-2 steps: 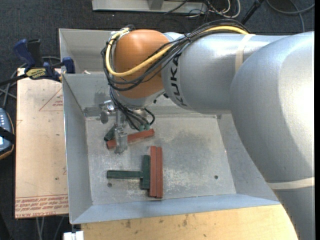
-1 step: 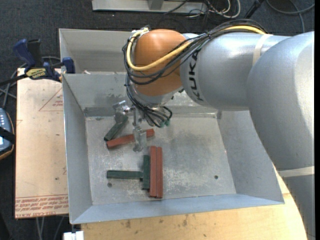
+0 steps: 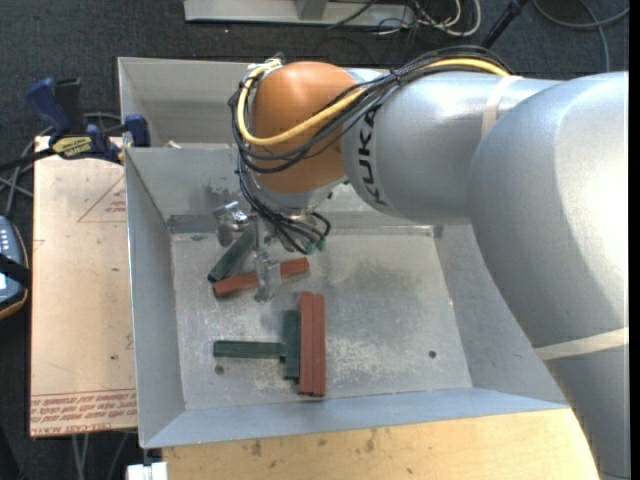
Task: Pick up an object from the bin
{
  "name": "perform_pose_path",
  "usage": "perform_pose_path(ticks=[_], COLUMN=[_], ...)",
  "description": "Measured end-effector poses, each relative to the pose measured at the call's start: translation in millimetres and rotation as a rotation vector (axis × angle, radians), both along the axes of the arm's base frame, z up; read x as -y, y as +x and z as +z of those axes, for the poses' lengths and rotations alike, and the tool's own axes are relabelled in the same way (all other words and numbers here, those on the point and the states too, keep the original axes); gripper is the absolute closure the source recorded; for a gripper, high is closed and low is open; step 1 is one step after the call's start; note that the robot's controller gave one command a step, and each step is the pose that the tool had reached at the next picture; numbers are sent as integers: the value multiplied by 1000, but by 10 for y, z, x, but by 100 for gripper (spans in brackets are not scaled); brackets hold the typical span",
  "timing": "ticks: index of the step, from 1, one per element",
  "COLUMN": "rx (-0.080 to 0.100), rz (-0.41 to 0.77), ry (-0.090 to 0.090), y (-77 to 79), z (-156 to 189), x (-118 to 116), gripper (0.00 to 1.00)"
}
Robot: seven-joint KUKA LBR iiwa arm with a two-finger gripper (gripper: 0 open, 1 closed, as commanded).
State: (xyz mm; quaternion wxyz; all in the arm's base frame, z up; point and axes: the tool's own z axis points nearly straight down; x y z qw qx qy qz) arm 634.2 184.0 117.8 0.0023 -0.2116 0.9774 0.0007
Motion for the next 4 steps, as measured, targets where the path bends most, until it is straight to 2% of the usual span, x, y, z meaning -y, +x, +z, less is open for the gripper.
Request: perform_pose_path(ticks=[1,2,4], rx=[-1,4,1], rz=[176,89,88], ry=[-1,2,1], y=[9,-33,-41], z=[-361,-430,-393], x=[68,117,119], gripper=[0,100,100])
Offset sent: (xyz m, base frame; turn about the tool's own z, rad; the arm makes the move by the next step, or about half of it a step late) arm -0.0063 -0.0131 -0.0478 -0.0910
